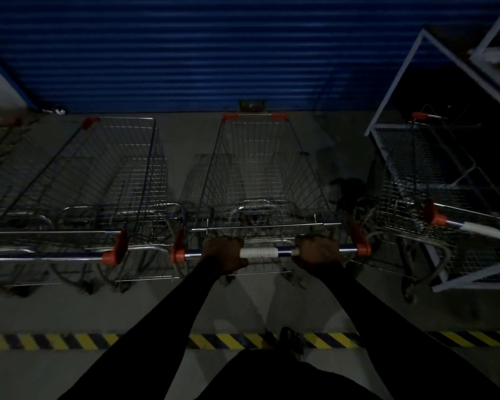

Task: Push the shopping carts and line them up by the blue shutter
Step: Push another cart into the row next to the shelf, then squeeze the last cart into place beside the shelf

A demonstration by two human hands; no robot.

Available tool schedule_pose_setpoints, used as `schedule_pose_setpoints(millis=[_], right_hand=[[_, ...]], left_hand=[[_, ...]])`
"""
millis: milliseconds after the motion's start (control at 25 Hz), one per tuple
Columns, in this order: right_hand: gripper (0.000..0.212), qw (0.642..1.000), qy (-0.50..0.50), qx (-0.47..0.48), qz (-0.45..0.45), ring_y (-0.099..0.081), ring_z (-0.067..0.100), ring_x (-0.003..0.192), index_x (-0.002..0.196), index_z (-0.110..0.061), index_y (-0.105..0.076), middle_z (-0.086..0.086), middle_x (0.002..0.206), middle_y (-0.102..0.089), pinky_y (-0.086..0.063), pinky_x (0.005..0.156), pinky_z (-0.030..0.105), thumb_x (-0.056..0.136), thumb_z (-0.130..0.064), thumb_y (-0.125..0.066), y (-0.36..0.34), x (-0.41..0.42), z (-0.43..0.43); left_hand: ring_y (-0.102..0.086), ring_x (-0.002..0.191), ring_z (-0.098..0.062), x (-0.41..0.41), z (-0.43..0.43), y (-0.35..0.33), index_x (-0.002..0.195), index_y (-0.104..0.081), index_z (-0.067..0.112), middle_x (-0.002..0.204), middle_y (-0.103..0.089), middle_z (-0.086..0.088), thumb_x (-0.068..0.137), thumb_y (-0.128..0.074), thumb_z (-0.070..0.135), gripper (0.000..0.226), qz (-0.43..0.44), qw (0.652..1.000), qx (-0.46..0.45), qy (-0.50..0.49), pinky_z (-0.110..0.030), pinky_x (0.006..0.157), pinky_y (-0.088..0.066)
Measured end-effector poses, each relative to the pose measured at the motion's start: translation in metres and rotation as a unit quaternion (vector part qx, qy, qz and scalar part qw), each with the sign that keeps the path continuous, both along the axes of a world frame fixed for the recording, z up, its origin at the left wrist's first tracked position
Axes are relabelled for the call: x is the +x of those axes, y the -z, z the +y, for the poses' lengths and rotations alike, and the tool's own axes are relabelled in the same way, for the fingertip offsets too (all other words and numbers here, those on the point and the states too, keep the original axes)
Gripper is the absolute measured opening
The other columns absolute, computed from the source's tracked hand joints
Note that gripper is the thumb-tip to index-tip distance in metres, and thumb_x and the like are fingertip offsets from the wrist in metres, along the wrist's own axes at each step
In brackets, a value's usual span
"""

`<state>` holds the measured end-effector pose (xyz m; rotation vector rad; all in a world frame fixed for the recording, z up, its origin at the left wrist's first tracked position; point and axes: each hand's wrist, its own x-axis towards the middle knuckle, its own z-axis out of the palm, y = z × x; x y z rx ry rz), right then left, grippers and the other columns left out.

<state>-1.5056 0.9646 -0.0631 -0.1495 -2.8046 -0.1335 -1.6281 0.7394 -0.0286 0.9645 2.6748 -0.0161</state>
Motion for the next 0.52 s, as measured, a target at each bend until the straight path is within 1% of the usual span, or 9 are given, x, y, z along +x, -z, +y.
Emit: schedule_pose_setpoints(millis=[40, 80, 160, 200, 280, 360, 440, 520], right_hand=[[0.020, 0.999, 0.014, -0.019, -0.024, -0.060, 0.028, 0.058, 0.073, -0.020, -0.059, 0.002, 0.063, -0.058, -0.048, 0.055, 0.033, 0.070, -0.040, -0.054, -0.005, 0.001, -0.002], [0.031, 0.998, 0.030, -0.032, -0.044, -0.062, 0.029, 0.067, 0.080, -0.022, -0.060, 0.001, 0.072, -0.062, -0.049, 0.063, 0.036, 0.064, -0.046, -0.051, -0.010, 0.001, -0.004], [0.054, 0.995, 0.057, -0.039, -0.068, -0.058, 0.030, 0.086, 0.097, -0.025, -0.060, -0.001, 0.091, -0.063, -0.044, 0.076, 0.044, 0.055, -0.056, -0.050, -0.017, 0.003, -0.009], [0.062, 0.994, 0.065, -0.040, -0.080, -0.055, 0.031, 0.091, 0.105, -0.026, -0.059, 0.000, 0.097, -0.061, -0.042, 0.079, 0.046, 0.052, -0.059, -0.053, -0.020, 0.005, -0.011], [0.073, 0.990, 0.084, -0.057, -0.101, -0.052, 0.032, 0.098, 0.114, -0.028, -0.056, 0.001, 0.106, -0.059, -0.040, 0.083, 0.047, 0.049, -0.062, -0.060, -0.025, 0.010, -0.017], [0.077, 0.988, 0.104, -0.077, -0.084, -0.052, 0.032, 0.103, 0.119, -0.030, -0.057, 0.002, 0.111, -0.058, -0.039, 0.087, 0.046, 0.049, -0.062, -0.062, -0.031, 0.016, -0.022], [0.074, 0.989, 0.115, -0.085, -0.032, -0.052, 0.033, 0.107, 0.121, -0.028, -0.059, 0.003, 0.115, -0.059, -0.038, 0.092, 0.049, 0.055, -0.060, -0.062, -0.038, 0.025, -0.030], [0.068, 0.989, 0.121, -0.076, 0.027, -0.049, 0.034, 0.113, 0.120, -0.024, -0.062, 0.005, 0.117, -0.059, -0.034, 0.094, 0.048, 0.059, -0.054, -0.064, -0.044, 0.036, -0.033]], left_hand=[[-0.064, 0.099, -0.023, 0.002, -0.001, -0.003, 0.107, -0.057, 0.029, 0.105, -0.069, 0.002, 0.067, -0.063, 0.058, 0.049, -0.003, 1.000, 0.013, -0.002, -0.037, 0.086, -0.049], [-0.064, 0.099, -0.022, 0.004, -0.002, -0.006, 0.109, -0.055, 0.030, 0.105, -0.068, 0.003, 0.065, -0.065, 0.059, 0.053, 0.001, 1.000, 0.029, -0.001, -0.036, 0.087, -0.047], [-0.063, 0.101, -0.021, 0.010, -0.004, -0.010, 0.119, -0.051, 0.033, 0.109, -0.067, 0.005, 0.060, -0.066, 0.062, 0.067, 0.033, 0.998, 0.062, 0.003, -0.036, 0.091, -0.042], [-0.062, 0.104, -0.021, 0.013, -0.004, -0.011, 0.124, -0.049, 0.035, 0.112, -0.065, 0.005, 0.058, -0.066, 0.064, 0.074, 0.046, 0.996, 0.078, 0.003, -0.037, 0.093, -0.041], [-0.059, 0.109, -0.023, 0.018, -0.001, -0.013, 0.129, -0.045, 0.035, 0.120, -0.062, 0.004, 0.055, -0.065, 0.067, 0.083, 0.049, 0.993, 0.104, 0.003, -0.039, 0.095, -0.041], [-0.054, 0.115, -0.023, 0.021, 0.005, -0.019, 0.130, -0.043, 0.033, 0.127, -0.058, 0.004, 0.056, -0.060, 0.068, 0.084, 0.045, 0.991, 0.124, 0.012, -0.040, 0.096, -0.042], [-0.049, 0.119, -0.023, 0.029, 0.013, -0.026, 0.131, -0.043, 0.034, 0.131, -0.053, 0.005, 0.057, -0.058, 0.068, 0.082, 0.049, 0.988, 0.143, 0.035, -0.042, 0.099, -0.039], [-0.046, 0.123, -0.024, 0.042, 0.024, -0.034, 0.134, -0.041, 0.034, 0.134, -0.051, 0.005, 0.058, -0.055, 0.066, 0.083, 0.053, 0.983, 0.165, 0.060, -0.042, 0.102, -0.035]])
